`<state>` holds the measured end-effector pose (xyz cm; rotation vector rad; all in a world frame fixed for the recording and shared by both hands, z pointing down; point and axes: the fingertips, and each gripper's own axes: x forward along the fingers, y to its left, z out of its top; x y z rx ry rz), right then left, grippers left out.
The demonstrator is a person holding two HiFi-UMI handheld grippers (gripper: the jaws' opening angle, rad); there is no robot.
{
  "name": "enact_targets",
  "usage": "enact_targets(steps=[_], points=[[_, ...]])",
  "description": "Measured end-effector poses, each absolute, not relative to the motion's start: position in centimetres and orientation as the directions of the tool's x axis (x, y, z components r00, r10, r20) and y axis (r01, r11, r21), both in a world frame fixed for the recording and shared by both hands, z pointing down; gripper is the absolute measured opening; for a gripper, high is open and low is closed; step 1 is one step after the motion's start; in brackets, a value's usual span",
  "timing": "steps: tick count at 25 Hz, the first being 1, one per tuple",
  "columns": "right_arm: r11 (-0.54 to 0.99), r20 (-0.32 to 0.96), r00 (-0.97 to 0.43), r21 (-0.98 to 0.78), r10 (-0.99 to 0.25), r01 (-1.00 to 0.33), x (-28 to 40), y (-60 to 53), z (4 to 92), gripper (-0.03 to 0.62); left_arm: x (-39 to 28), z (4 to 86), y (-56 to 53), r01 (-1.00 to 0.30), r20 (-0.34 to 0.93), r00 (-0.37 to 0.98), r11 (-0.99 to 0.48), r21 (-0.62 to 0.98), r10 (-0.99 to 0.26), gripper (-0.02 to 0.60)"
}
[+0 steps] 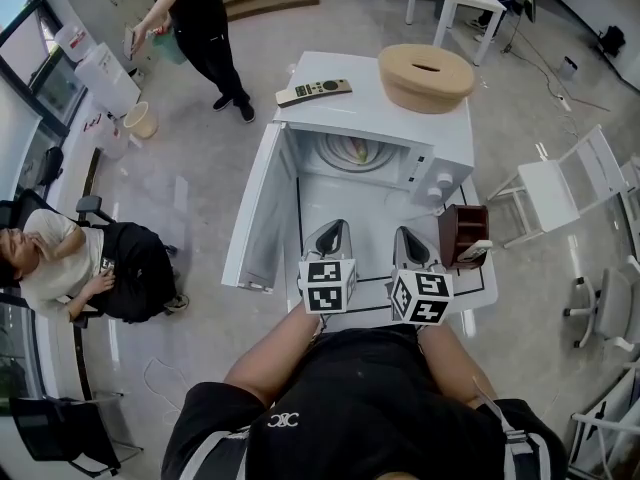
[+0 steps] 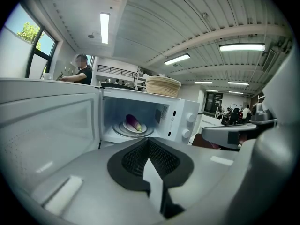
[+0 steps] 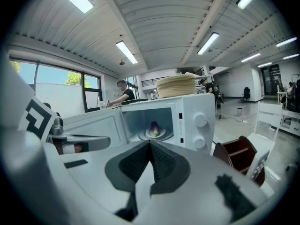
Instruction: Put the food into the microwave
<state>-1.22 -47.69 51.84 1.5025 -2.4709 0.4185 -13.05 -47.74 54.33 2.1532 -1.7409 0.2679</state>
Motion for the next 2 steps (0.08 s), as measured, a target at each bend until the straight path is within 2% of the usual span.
enact_targets(steps=[2], points=[[0.438, 0.331, -0.455, -0.129, -0.826, -0.889, -1.31, -47.67, 51.89, 0.006, -13.15, 54.44, -47.73, -0.972, 0.368, 0.223, -0.177, 0.157, -0.902, 0.009]])
